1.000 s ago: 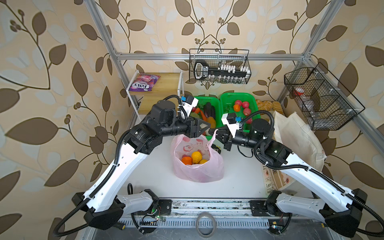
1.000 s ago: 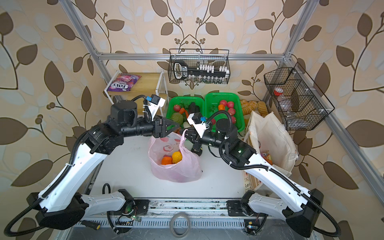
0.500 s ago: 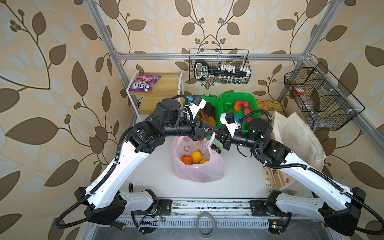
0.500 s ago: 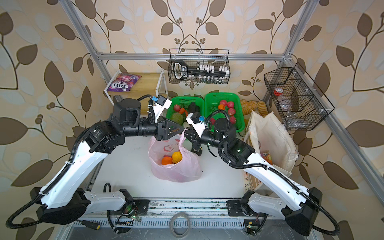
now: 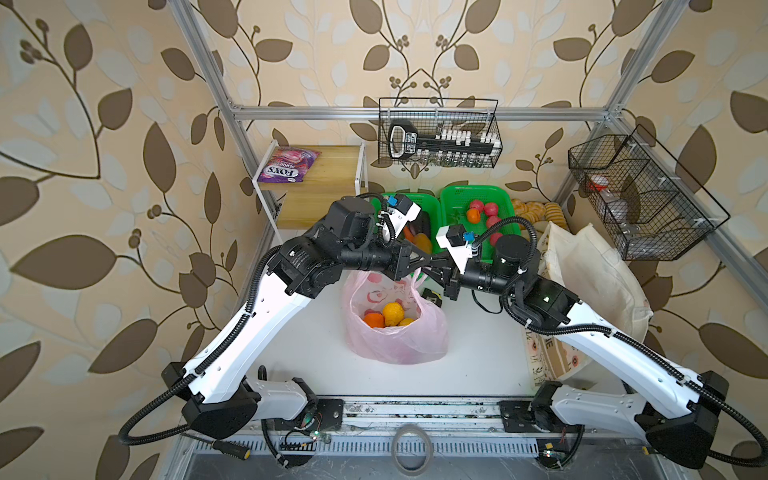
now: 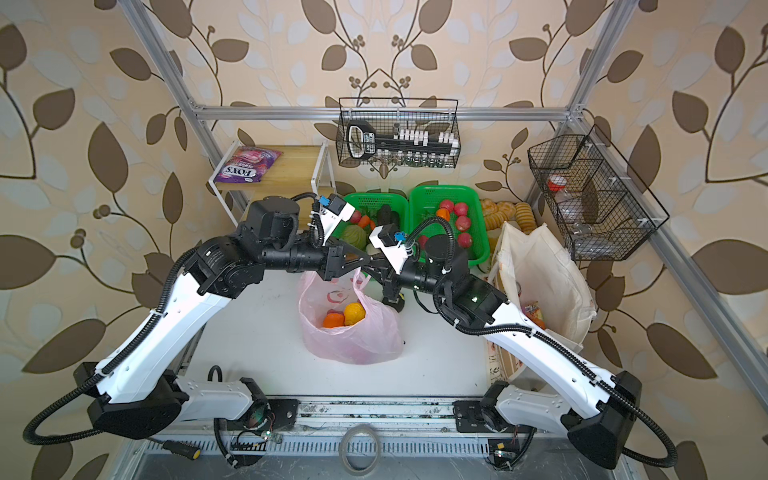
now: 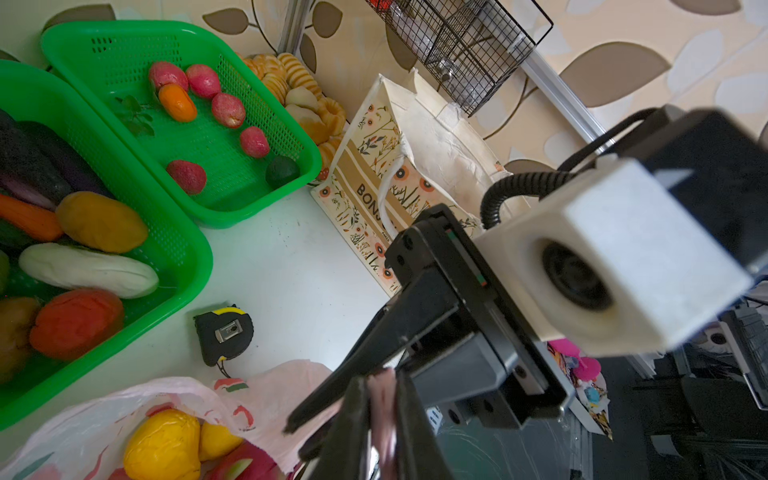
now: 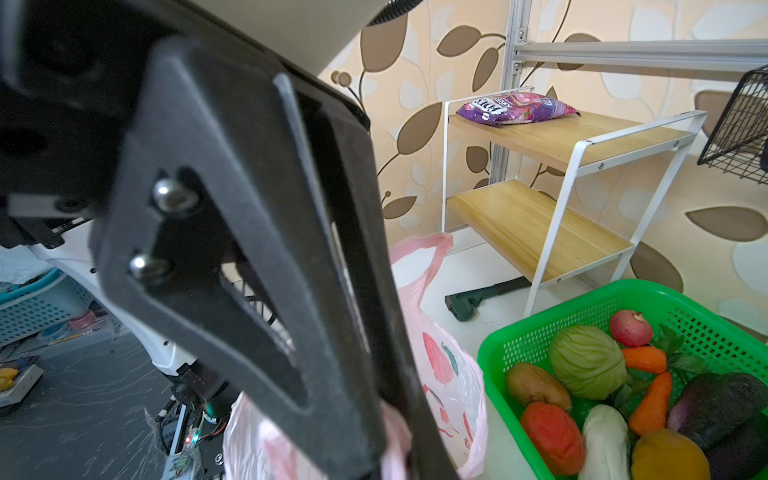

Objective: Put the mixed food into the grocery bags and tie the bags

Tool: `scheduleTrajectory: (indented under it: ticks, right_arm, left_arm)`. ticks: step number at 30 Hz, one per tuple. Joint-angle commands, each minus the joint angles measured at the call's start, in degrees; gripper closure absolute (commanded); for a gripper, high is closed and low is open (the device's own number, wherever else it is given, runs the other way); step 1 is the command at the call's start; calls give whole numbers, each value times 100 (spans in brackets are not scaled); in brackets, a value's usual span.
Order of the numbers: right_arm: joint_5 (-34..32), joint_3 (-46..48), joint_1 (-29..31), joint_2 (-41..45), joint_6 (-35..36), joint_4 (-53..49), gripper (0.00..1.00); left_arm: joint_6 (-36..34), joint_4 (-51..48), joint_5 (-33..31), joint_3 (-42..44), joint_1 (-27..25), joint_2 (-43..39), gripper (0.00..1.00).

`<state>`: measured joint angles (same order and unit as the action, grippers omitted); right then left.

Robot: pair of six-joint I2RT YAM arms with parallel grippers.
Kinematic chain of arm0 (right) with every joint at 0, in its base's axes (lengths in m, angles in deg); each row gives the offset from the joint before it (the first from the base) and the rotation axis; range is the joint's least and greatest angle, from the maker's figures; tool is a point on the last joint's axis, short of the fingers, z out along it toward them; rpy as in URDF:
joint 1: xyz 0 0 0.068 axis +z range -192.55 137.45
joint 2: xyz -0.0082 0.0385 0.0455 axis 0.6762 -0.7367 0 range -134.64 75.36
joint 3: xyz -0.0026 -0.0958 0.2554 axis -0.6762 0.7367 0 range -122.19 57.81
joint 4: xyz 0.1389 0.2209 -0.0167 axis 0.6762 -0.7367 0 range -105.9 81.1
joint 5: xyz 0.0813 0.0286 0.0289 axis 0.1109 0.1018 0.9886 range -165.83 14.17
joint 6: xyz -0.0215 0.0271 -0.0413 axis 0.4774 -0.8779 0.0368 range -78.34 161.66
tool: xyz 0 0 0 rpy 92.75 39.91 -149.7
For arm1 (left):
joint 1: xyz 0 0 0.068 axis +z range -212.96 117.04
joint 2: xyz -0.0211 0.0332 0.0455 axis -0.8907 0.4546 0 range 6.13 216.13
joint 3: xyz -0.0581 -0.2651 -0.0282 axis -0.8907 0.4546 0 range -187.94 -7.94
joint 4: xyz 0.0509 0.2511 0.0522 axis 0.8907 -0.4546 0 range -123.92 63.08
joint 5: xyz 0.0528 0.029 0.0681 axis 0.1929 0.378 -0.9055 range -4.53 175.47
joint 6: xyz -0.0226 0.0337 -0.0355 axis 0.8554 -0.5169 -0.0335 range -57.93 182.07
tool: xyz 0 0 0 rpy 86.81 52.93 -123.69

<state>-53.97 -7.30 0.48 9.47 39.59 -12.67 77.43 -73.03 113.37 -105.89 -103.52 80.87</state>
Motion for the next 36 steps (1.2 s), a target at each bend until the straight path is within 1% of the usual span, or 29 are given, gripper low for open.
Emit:
scheduleTrajectory:
  ticks: [1, 2, 4, 6, 8, 9, 11, 12, 13, 14, 17, 18, 22, 24, 25, 29, 34, 36]
  right_arm:
    - [-46, -203, 27, 7, 123, 25, 87]
    - [-59, -179, 24, 27, 118, 9, 84]
    - [-69, -79, 0, 128, 86, -4, 74]
    - [-42, 150, -81, 343, -57, 101, 61]
    - [26, 442, -239, 602, -456, 357, 49]
    - [200, 597, -344, 743, -753, 554, 45]
    - [575, 869, -454, 950, -1103, 869, 36]
    - [686, 977, -442, 1021, -1196, 977, 32]
    - [783, 1035, -419, 1049, -1215, 1019, 31]
    - [780, 1069, -386, 1052, -1200, 1021, 28]
    - [273, 1128, -209, 972, -895, 870, 25]
    - [237, 1120, -173, 933, -760, 857, 23]
    - [520, 1071, -56, 767, -647, 1203, 22]
    - [570, 1055, 2, 653, -618, 1397, 16]
    - [560, 1046, 11, 596, -601, 1445, 16]
    - [480, 961, 22, 312, -675, 1608, 15]
    - [585, 961, 66, -8, -861, 1976, 15]
    - [591, 990, 66, -113, -1014, 2112, 18]
  left_arm:
    - [-106, 124, 65, -77, -67, -101, 95]
    - [-101, 194, 22, -32, -67, -146, 99]
    - [-35, 383, -112, 87, -67, -283, 100]
    - [51, 692, -320, 286, -67, -489, 100]
    - [123, 1084, -448, 550, -67, -714, 100]
    - [157, 1316, -494, 700, -67, -834, 100]
    - [221, 1659, -522, 924, -67, -1012, 100]
    - [214, 1756, -518, 987, -67, -1071, 100]
    - [220, 1804, -509, 1012, -67, -1104, 100]
    - [226, 1831, -490, 1015, -67, -1119, 100]
    - [220, 1834, -393, 1015, -67, -1137, 100]
    - [223, 1823, -382, 1019, -67, -1137, 100]
    - [266, 1807, -371, 1050, -67, -1146, 100]
    - [275, 1816, -363, 1064, -67, -1155, 100]
    - [284, 1827, -360, 1062, -67, -1156, 100]
    - [297, 1845, -362, 1072, -67, -1155, 100]
    - [328, 1885, -346, 1076, -67, -1129, 100]
    - [352, 1917, -366, 1087, -67, -1128, 100]
